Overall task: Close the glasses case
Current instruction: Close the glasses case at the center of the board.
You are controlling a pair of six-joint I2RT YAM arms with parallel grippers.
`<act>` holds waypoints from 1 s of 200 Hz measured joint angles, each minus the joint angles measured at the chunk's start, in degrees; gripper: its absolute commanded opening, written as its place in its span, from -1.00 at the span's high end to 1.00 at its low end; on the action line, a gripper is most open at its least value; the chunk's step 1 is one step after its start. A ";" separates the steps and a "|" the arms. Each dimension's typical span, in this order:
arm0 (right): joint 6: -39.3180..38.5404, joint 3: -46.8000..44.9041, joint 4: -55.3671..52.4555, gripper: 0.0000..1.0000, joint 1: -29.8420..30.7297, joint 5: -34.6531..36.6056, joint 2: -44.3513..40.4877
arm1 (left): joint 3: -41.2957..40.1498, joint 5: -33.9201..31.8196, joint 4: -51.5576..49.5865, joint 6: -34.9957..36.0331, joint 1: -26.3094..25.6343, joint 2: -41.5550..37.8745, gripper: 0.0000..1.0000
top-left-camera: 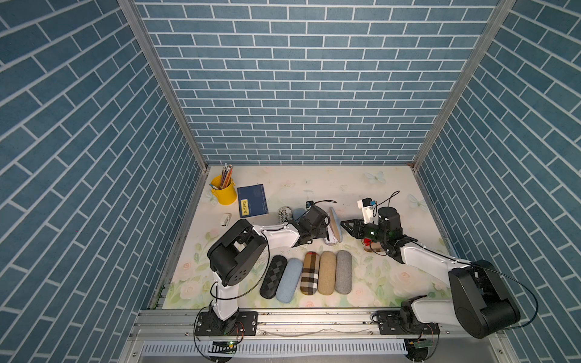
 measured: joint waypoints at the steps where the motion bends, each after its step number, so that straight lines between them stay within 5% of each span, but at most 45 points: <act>1: 0.00 0.00 0.02 0.36 0.00 0.00 0.00 | 0.00 -0.02 0.00 0.02 0.00 0.02 0.47; 91: 0.09 -2.54 4.61 0.40 0.00 -3.76 2.78 | 2.43 -0.04 -0.20 0.87 0.85 2.95 0.70; 200: 1.84 -4.04 13.22 0.49 0.00 -7.61 8.41 | 3.15 -0.04 -0.24 1.03 1.01 3.17 0.75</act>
